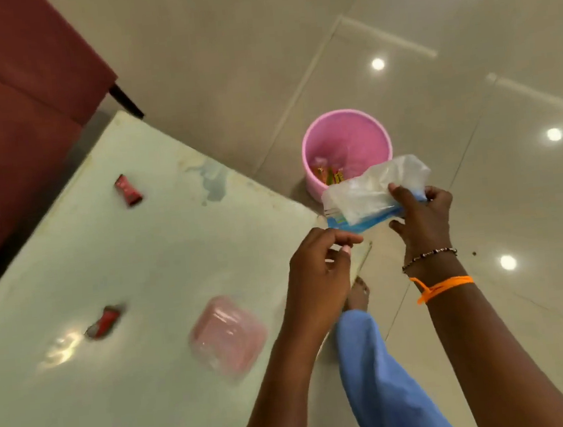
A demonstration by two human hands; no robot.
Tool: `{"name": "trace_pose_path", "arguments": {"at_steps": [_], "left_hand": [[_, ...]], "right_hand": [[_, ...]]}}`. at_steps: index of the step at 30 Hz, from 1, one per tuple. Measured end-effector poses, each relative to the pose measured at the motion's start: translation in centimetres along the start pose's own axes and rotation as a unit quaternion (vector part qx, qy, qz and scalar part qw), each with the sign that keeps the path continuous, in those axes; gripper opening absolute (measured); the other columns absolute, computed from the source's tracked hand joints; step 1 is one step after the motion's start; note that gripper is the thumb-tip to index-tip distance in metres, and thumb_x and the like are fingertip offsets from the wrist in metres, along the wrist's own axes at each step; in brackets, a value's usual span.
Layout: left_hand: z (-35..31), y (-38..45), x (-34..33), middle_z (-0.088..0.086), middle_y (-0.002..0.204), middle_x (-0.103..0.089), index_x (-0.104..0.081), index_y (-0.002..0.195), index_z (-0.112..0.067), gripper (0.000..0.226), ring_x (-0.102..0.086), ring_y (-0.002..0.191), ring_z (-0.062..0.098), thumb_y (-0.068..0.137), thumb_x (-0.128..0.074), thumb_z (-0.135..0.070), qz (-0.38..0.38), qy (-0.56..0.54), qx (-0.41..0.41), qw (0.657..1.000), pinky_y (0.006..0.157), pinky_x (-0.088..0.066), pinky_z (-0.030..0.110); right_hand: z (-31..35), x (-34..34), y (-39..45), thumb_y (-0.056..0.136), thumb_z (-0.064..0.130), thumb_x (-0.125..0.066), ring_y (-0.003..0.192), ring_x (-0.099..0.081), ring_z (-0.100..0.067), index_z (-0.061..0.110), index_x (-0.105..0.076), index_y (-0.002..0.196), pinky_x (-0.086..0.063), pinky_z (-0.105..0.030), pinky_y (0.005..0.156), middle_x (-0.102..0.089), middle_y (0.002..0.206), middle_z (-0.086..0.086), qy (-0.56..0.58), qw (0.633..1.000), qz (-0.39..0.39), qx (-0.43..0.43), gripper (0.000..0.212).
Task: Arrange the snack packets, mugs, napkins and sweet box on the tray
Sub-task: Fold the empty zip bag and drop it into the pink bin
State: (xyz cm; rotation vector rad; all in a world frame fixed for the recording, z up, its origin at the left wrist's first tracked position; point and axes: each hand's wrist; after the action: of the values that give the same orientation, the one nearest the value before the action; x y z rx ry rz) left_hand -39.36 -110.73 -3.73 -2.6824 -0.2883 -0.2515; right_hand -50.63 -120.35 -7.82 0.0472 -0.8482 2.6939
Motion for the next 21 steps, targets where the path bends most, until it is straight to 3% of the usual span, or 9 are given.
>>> {"name": "trace_pose_path", "arguments": {"at_steps": [3,6,9,11,13,16,18,20,21], "left_hand": [[-0.2,8.0,-3.3,-0.002,0.102,-0.066,-0.068,0.088,-0.02,0.026,-0.057,0.083,0.001,0.084,-0.052,0.001,-0.007,0.0,0.026,1.0,0.07,-0.04,0.002],[0.8,14.6,-6.1,0.001,0.1,-0.066,-0.067,0.088,-0.02,0.026,-0.054,0.08,0.005,0.083,-0.052,0.001,-0.023,0.012,0.067,0.997,0.068,-0.038,0.003],[2.0,19.0,-7.4,-0.004,0.089,-0.064,-0.067,0.087,-0.021,0.025,-0.054,0.08,0.008,0.085,-0.05,-0.003,-0.007,-0.001,0.132,0.991,0.072,-0.043,0.018],[2.6,20.9,-7.6,-0.01,0.081,-0.062,-0.067,0.085,-0.021,0.025,-0.054,0.079,0.007,0.085,-0.049,-0.003,-0.005,-0.006,0.165,0.986,0.078,-0.045,0.026],[3.0,22.0,-7.4,-0.009,0.082,-0.062,-0.067,0.084,-0.022,0.025,-0.056,0.085,0.012,0.086,-0.049,-0.004,-0.011,-0.009,0.189,0.982,0.086,-0.046,0.031],[3.3,22.7,-6.9,0.0,0.094,-0.064,-0.066,0.084,-0.025,0.025,-0.058,0.092,0.018,0.088,-0.048,-0.009,-0.023,-0.011,0.227,0.974,0.086,-0.049,0.032],[3.2,22.6,-6.6,0.0,0.096,-0.064,-0.066,0.088,-0.025,0.024,-0.058,0.091,0.017,0.089,-0.048,-0.009,-0.031,-0.025,0.24,0.97,0.079,-0.05,0.027],[2.8,22.2,-6.2,0.002,0.1,-0.064,-0.067,0.093,-0.023,0.024,-0.059,0.094,0.016,0.089,-0.048,-0.01,-0.04,-0.045,0.248,0.967,0.076,-0.049,0.023],[2.4,21.9,-6.0,0.003,0.102,-0.065,-0.067,0.094,-0.022,0.024,-0.06,0.095,0.017,0.089,-0.048,-0.009,-0.045,-0.058,0.249,0.966,0.076,-0.05,0.024]], "right_hand": [[-0.2,-2.0,7.2,0.082,0.013,-0.063,0.081,-0.053,-0.016,0.016,-0.027,0.098,-0.045,-0.025,0.055,-0.047,0.1,-0.004,-0.002,0.999,-0.021,-0.032,0.041],[-0.9,-4.0,13.5,0.08,0.013,-0.065,0.072,-0.052,-0.012,0.016,-0.025,0.098,-0.05,-0.03,0.059,-0.045,0.102,-0.009,-0.025,0.997,-0.03,-0.064,0.044],[-1.4,-5.7,18.3,0.079,0.015,-0.069,0.089,-0.052,-0.022,0.014,-0.027,0.104,-0.052,-0.045,0.089,-0.046,0.113,-0.014,-0.044,0.993,-0.022,-0.105,0.049],[-1.6,-6.3,20.7,0.079,0.017,-0.069,0.096,-0.047,-0.024,0.008,-0.028,0.121,-0.049,-0.045,0.096,-0.043,0.127,-0.017,-0.047,0.987,0.001,-0.151,0.059],[-1.5,-6.5,22.1,0.082,0.017,-0.065,0.1,-0.048,-0.026,0.004,-0.028,0.133,-0.049,-0.042,0.094,-0.047,0.119,-0.012,-0.072,0.976,0.032,-0.205,0.064],[-0.8,-6.5,22.6,0.087,0.014,-0.058,0.094,-0.047,-0.026,-0.003,-0.041,0.128,-0.046,-0.041,0.098,-0.052,0.091,-0.008,-0.082,0.96,0.079,-0.254,0.048],[0.0,-6.5,21.7,0.089,0.016,-0.054,0.094,-0.047,-0.025,-0.003,-0.046,0.125,-0.045,-0.039,0.1,-0.055,0.101,-0.014,-0.071,0.955,0.113,-0.264,0.041],[1.1,-6.7,20.3,0.092,0.017,-0.05,0.093,-0.053,-0.024,0.001,-0.053,0.12,-0.049,-0.032,0.088,-0.056,0.12,-0.016,-0.046,0.952,0.15,-0.263,0.032],[1.6,-6.9,19.6,0.093,0.016,-0.047,0.089,-0.056,-0.022,0.004,-0.057,0.112,-0.049,-0.028,0.08,-0.059,0.117,-0.015,-0.026,0.951,0.166,-0.261,0.025]]}}
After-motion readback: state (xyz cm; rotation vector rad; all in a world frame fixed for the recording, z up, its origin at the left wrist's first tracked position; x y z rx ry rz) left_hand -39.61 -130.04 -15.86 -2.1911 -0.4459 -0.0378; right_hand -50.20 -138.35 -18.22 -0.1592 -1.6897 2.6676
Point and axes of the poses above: each hand's wrist, its own y-axis towards the middle knuckle, its own x-axis out of the back of the hand, z = x × y
